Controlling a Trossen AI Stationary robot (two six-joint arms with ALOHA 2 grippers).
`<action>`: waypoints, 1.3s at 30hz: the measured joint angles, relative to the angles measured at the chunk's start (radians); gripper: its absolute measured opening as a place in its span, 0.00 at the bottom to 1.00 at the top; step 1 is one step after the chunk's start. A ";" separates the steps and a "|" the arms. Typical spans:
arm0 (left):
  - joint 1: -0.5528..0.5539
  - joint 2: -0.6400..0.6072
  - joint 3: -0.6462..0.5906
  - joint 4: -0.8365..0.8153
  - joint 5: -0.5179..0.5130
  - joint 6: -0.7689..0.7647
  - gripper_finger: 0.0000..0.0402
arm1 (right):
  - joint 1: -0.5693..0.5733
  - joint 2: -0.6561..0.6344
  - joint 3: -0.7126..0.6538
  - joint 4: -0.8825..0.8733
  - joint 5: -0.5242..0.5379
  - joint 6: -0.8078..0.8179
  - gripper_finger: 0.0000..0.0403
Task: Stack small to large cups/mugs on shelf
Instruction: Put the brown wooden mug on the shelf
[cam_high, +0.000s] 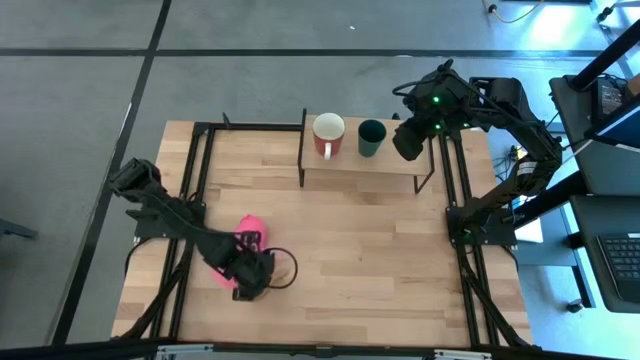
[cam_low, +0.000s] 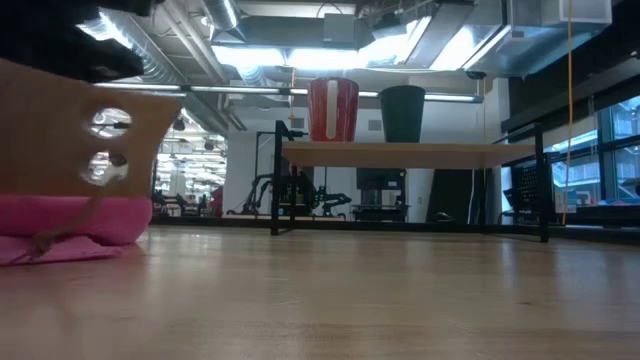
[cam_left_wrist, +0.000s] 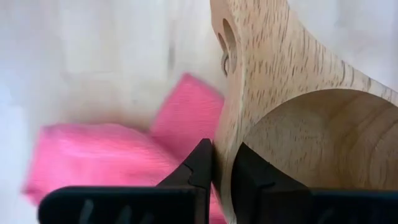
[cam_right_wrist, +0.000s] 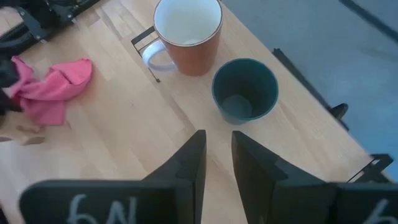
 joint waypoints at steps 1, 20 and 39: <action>0.012 -0.001 0.001 -0.012 -0.002 0.033 0.06 | 0.000 0.000 0.000 0.000 -0.009 0.004 0.19; 0.354 -0.154 0.001 0.161 0.008 0.518 0.06 | 0.060 0.000 0.000 0.001 -0.124 0.086 0.19; 0.526 -0.032 0.002 0.267 0.132 0.736 0.07 | 0.316 0.060 0.000 0.002 -0.051 0.322 0.19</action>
